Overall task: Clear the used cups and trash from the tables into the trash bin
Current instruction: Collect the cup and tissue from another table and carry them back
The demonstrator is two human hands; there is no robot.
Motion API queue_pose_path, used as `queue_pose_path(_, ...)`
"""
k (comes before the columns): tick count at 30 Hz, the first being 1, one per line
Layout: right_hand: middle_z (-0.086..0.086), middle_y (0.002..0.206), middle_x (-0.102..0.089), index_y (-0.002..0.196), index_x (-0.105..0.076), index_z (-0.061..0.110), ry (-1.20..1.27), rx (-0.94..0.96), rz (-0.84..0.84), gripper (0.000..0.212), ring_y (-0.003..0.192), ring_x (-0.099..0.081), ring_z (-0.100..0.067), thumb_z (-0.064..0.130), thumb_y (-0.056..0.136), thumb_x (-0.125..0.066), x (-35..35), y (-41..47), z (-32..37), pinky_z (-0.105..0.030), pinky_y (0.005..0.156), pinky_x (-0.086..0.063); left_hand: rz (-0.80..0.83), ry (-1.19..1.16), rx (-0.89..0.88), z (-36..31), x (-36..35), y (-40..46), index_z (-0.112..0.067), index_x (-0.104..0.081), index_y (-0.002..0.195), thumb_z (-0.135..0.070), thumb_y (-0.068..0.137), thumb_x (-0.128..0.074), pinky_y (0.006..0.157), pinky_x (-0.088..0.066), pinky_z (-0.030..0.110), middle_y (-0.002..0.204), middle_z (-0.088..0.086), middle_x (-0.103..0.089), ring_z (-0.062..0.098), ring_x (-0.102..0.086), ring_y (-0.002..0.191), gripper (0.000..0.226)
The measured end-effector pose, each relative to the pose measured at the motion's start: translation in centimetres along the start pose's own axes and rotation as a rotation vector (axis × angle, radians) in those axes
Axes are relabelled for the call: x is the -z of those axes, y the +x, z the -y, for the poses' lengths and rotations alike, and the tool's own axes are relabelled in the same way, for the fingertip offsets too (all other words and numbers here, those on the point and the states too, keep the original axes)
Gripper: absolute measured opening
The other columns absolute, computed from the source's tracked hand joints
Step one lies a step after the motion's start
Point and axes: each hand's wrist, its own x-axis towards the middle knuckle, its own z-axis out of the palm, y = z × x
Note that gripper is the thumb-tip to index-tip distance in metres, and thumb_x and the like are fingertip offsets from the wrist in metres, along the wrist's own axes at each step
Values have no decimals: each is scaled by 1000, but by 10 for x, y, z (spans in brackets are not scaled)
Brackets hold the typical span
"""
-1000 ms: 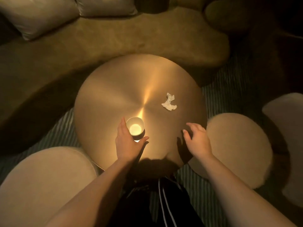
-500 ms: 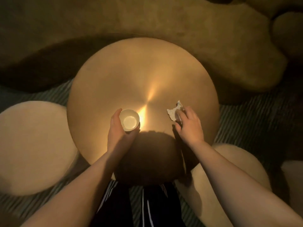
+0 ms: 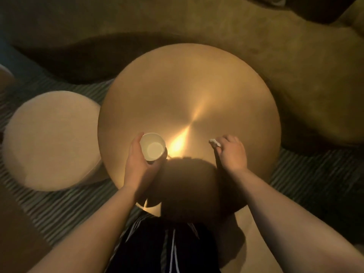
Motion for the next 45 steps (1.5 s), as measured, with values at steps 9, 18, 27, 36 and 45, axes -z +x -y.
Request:
queue_pose_path(9, -6, 104, -61, 106, -61, 16, 143, 173, -4, 21, 103, -52, -25, 29, 91, -54, 30, -8, 94, -38, 82, -44, -201, -42, -4, 4, 55, -26, -30, -28, 138, -42, 69, -76, 93, -33, 28, 136, -2, -43, 11, -42, 117, 85)
queue_pose_path(18, 1, 91, -59, 100, -61, 19, 166, 590, 157, 18, 86, -54, -17, 32, 92, -53, -4, -55, 237, -29, 68, -41, -580, -79, 248, 56, 142, -109, -24, -32, 138, -38, 68, -81, 100, -39, 33, 136, 0, -46, 18, -45, 122, 87)
queue_pose_path(27, -4, 95, -64, 102, -64, 15, 136, 948, 332, 20, 92, -56, -21, 29, 91, -56, -50, -126, 353, -28, 72, -37, -890, -150, 490, 135, 212, -214, -23, -34, 138, -42, 68, -80, 98, -38, 34, 136, 1, -46, 20, -44, 123, 86)
queue_pose_path(36, 9, 81, -51, 95, -61, 21, 80, 1123, 432, 15, 73, -44, -8, 33, 92, -53, -124, -243, 471, -26, 64, -32, -1033, -200, 648, 252, 294, -322, -30, -32, 136, -50, 64, -80, 92, -34, 29, 137, -5, -43, 17, -43, 122, 88)
queue_pose_path(45, 15, 82, -52, 95, -60, 28, 123, 1148, 494, 12, 75, -49, -2, 36, 91, -53, -189, -372, 578, -22, 66, -35, -1091, -276, 663, 360, 377, -418, -37, -32, 133, -51, 61, -82, 96, -38, 31, 135, -9, -44, 12, -42, 121, 89)
